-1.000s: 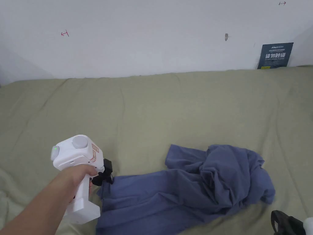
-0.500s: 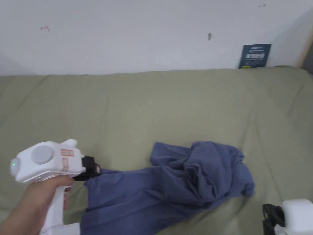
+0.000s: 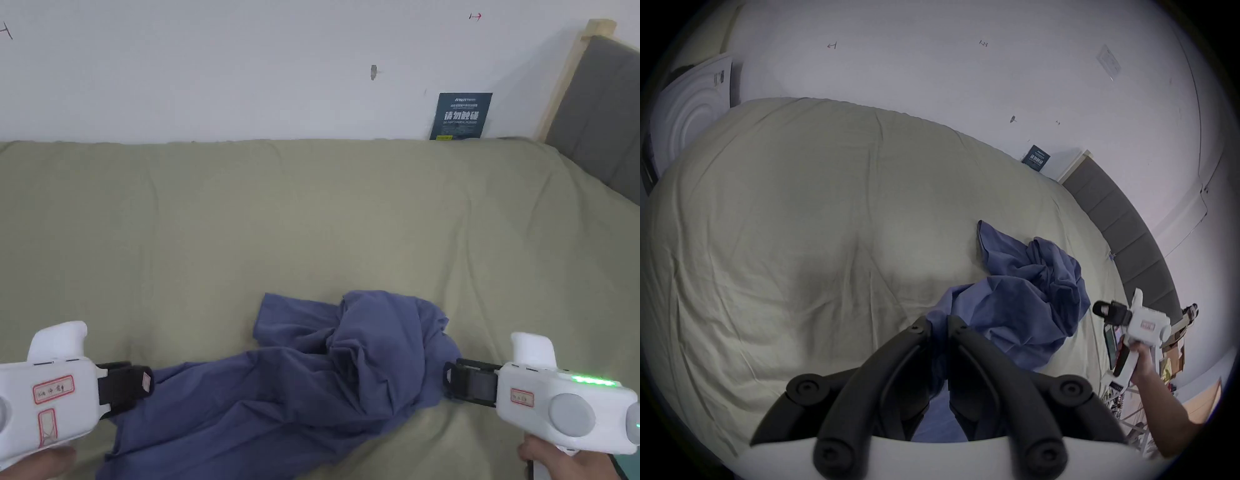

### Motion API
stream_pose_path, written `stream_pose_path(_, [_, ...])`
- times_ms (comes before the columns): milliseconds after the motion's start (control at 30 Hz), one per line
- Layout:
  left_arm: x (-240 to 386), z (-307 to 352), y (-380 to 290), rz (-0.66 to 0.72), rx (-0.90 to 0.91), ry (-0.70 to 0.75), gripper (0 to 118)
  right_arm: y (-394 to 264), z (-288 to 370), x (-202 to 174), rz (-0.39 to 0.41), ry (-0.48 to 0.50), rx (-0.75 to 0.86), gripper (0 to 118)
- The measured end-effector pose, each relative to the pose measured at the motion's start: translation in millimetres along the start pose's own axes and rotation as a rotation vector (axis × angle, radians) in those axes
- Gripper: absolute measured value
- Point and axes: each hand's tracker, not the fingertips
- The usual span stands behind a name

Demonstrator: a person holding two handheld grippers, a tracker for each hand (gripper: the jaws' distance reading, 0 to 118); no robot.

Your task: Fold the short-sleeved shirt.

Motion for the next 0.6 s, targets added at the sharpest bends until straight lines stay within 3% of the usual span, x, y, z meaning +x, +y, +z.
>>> stream_pose_path(67, [2.0, -1.8, -1.6, -0.002, 0.006, 0.008, 8, 1.8, -7.9, -4.2, -0.011, 0.013, -0.017, 114])
stream_pose_path(100, [3.2, -3.7, -2.1, -0.01, 0.011, 0.015, 8, 0.7, -11.3, -6.7, -0.009, 0.051, -0.034, 105])
stream_pose_path(133, [1.3, -6.0, 0.4, -0.015, 0.015, 0.027, 8, -0.3, -13.7, -9.8, 0.0, 0.073, -0.044, 79])
stream_pose_path(167, [1.6, -8.0, 0.4, -0.023, 0.018, 0.04, 8, -1.3, -16.0, -12.7, 0.01, 0.056, -0.057, 8])
stream_pose_path(200, [2.7, -9.8, 0.3, -0.031, 0.02, 0.051, 8, -1.6, -18.8, -16.1, 0.025, 0.033, -0.093, 1])
stream_pose_path(333, [-2.0, -10.0, 9.1, -0.047, 0.062, 0.065, 8, 11.6, 12.4, -25.6, 0.012, 0.07, 0.005, 1])
stream_pose_path(500, [2.5, 24.4, 44.9, -0.022, 0.185, 0.049, 8, 70.6, 68.7, -50.5, 0.106, 0.127, 0.138, 1])
stream_pose_path(600, [4.7, 49.2, 76.1, -0.079, 0.27, 0.075, 8, 115.8, 107.3, -69.2, 0.147, 0.157, 0.225, 1])
